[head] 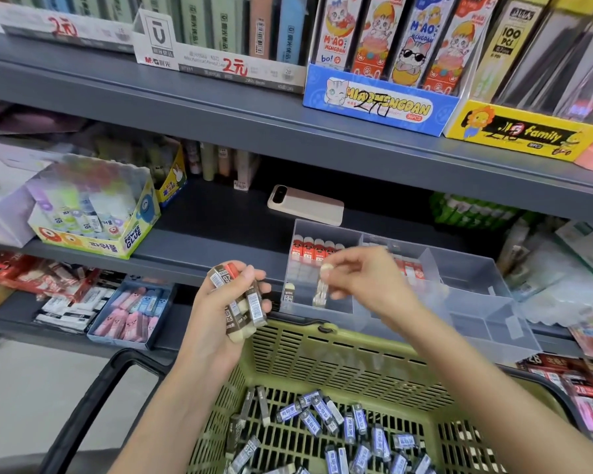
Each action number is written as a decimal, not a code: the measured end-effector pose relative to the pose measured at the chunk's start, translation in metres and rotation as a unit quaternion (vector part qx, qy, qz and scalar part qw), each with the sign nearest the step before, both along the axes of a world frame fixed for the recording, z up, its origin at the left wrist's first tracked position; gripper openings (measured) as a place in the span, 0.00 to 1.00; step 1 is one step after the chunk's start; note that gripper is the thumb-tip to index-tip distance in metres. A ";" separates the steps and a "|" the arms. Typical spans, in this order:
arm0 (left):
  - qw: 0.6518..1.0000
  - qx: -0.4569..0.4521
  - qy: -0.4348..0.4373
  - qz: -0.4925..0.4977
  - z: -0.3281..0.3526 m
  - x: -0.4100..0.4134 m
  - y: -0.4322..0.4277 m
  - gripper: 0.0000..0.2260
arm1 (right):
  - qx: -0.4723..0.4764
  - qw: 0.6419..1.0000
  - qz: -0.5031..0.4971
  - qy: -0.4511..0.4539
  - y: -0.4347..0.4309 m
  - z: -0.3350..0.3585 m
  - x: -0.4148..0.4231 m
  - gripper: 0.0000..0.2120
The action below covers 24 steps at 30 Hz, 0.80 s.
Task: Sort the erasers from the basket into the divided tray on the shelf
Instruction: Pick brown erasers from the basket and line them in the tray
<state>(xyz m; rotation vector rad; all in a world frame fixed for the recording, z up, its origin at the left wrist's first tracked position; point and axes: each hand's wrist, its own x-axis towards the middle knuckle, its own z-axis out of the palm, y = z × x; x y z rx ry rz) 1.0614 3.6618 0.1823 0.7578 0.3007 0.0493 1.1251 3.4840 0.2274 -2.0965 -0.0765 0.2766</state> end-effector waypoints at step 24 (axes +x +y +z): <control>0.998 -0.066 -0.014 0.021 -0.007 0.003 0.001 0.12 | -0.104 0.989 0.092 -0.056 0.037 0.009 -0.016 0.14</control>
